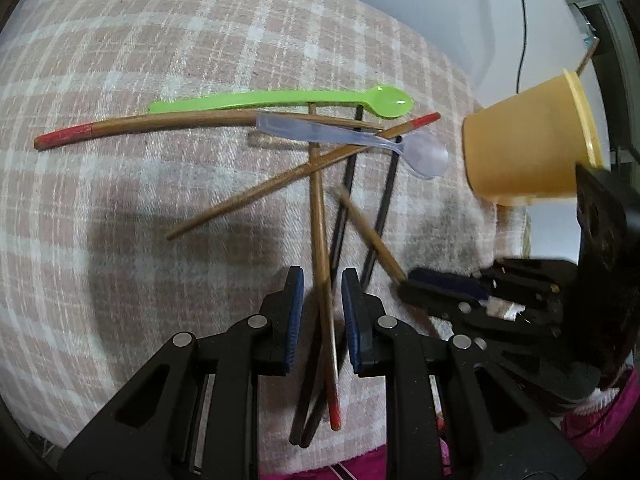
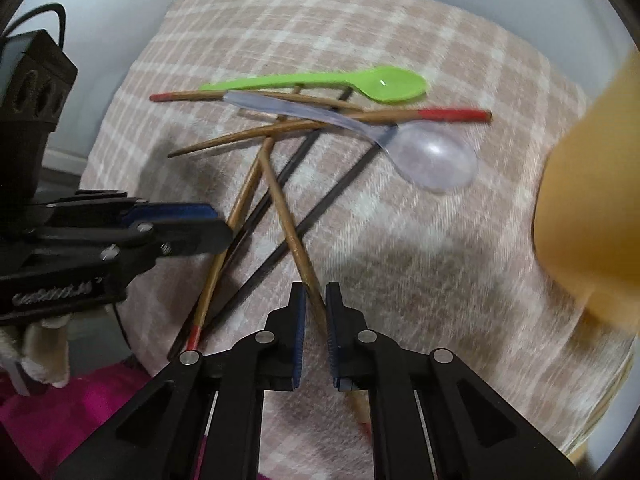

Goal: Organize utensils
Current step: 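Close the left tool on a wooden chopstick while the right tool grasps another chopstick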

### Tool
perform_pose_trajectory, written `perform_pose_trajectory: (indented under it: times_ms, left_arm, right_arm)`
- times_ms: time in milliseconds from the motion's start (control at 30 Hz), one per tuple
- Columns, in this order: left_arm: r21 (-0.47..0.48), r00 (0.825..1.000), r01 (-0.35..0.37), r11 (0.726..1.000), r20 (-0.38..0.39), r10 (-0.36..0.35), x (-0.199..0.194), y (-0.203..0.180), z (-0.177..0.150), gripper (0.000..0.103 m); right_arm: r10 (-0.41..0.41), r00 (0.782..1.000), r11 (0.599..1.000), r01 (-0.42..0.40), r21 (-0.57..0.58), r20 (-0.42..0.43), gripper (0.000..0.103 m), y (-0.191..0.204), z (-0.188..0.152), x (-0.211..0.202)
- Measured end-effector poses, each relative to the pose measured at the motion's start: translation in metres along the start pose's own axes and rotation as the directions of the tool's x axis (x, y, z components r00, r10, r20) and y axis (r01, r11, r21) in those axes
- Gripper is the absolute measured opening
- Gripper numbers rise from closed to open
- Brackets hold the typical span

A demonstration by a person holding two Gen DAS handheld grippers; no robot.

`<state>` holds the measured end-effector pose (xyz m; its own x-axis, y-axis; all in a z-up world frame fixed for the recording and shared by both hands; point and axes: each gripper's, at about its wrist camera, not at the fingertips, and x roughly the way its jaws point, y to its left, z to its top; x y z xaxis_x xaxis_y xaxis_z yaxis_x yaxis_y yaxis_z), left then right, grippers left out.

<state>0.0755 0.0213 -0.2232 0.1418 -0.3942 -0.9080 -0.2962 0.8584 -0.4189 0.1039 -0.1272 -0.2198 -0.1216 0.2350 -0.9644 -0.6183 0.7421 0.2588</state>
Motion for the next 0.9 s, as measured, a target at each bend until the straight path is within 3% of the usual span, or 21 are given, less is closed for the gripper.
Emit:
perform_pose_trajectory:
  times_ms: [67, 200, 600, 900]
  left_arm:
    - [-0.016, 1.0, 0.001, 1.0, 0.002, -0.001, 0.002, 0.003, 0.003, 0.018]
    - [-0.023, 1.0, 0.006, 1.0, -0.005, -0.007, 0.006, 0.007, 0.006, 0.005]
    - [-0.006, 1.0, -0.007, 1.0, -0.005, 0.007, -0.011, 0.02, 0.002, 0.004]
    - [-0.001, 0.998, 0.017, 1.0, -0.056, -0.017, -0.027, 0.036, -0.029, 0.004]
  right_arm:
    - [0.02, 1.0, 0.999, -0.02, 0.041, 0.0, 0.007, -0.005, -0.007, -0.001]
    - [0.056, 0.998, 0.993, -0.056, 0.104, 0.002, 0.007, -0.012, -0.012, 0.0]
    - [0.006, 1.0, 0.999, -0.006, 0.051, -0.002, 0.007, -0.001, 0.001, 0.008]
    - [0.045, 0.999, 0.995, -0.047, 0.088, 0.026, 0.005, 0.001, -0.006, 0.001]
